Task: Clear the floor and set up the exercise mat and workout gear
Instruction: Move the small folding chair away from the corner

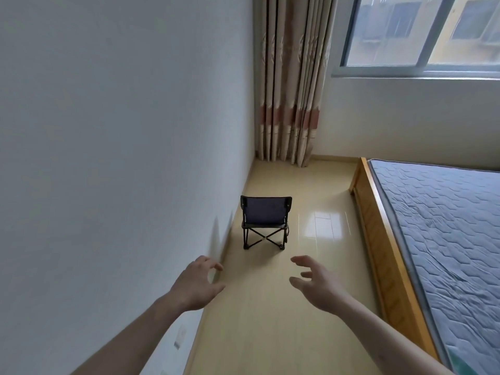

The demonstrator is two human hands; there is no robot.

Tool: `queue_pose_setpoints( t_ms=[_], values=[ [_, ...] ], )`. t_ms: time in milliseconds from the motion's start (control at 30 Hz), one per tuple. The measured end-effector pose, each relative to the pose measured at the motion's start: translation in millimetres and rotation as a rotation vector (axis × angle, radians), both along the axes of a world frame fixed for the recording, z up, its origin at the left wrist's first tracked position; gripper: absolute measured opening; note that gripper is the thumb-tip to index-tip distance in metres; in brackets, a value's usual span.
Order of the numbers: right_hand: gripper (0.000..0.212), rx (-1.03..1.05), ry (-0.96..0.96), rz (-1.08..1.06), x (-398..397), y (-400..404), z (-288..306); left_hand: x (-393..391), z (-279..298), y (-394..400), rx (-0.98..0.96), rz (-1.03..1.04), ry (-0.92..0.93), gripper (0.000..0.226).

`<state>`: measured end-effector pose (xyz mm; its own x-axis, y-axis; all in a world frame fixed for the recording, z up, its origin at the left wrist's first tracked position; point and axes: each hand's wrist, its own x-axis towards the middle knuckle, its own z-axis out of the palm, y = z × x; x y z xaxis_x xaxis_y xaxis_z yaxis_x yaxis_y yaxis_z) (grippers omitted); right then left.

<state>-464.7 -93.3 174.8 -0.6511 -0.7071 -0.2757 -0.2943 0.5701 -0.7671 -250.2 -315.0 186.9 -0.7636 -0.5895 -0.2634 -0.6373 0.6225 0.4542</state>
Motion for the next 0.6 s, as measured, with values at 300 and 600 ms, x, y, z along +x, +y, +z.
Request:
queue_pose_setpoints(
  t_ms=[300,600],
  values=[
    [0.045,0.027,-0.015,-0.086,-123,-96,-20,-131,-33,-122,0.061,-0.013,-0.019,0.044],
    [0.045,0.07,-0.069,-0.232,-218,-149,-36,-253,-48,-207,0.096,-0.126,-0.138,0.049]
  ],
)
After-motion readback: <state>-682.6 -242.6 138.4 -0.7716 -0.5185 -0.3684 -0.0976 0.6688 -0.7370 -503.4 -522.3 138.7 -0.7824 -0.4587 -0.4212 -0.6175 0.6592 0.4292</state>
